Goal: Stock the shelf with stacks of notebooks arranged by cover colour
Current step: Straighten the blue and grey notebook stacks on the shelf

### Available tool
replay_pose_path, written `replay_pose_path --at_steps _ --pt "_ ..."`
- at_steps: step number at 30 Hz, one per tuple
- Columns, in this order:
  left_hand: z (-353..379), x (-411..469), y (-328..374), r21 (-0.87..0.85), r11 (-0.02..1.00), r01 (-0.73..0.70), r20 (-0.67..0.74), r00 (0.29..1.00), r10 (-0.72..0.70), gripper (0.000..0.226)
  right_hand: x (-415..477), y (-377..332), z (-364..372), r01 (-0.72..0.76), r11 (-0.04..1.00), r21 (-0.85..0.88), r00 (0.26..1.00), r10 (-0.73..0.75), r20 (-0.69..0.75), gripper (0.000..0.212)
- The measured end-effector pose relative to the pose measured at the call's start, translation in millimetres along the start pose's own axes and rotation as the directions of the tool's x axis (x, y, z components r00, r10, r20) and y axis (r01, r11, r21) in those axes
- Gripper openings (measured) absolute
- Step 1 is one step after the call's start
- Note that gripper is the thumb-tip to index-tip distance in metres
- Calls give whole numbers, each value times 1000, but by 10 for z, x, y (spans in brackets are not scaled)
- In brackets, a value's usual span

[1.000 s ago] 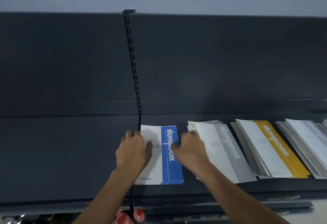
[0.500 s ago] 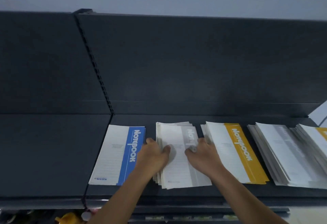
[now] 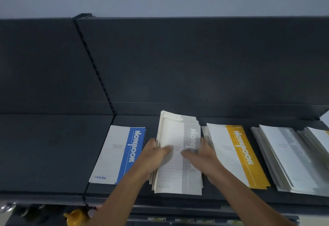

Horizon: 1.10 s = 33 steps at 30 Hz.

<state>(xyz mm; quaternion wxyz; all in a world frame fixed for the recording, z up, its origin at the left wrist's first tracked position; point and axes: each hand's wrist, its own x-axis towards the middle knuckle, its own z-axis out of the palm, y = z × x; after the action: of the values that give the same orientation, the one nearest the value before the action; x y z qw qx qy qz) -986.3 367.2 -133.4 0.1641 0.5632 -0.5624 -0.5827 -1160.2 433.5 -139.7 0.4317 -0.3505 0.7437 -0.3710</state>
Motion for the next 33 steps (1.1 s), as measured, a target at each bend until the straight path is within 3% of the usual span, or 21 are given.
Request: replay_pose_path --at_steps 3,9,13,25,29,33 --pt "-77 -135 -90 -124 978 -169 19 985 173 35 -109 -27 -50 146 971 191 987 -157 44 59" --pt "-239 -309 -4 -119 924 -363 70 926 372 58 -341 -122 -50 399 916 34 907 -389 -160 62" --pt "-265 -282 -67 -166 914 -371 73 919 387 83 -436 -67 -21 392 917 68 913 -379 -152 61" --pt "-160 -127 -189 -203 928 -313 53 942 330 68 -424 -10 39 372 901 223 928 -367 -67 69" --pt "-128 -115 -279 -176 949 -261 31 962 270 71 -418 73 67 343 928 142 939 -342 -33 62" --pt "-137 -143 -153 41 947 -319 -2 948 319 51 -343 54 46 320 947 -39 928 -321 -188 55"
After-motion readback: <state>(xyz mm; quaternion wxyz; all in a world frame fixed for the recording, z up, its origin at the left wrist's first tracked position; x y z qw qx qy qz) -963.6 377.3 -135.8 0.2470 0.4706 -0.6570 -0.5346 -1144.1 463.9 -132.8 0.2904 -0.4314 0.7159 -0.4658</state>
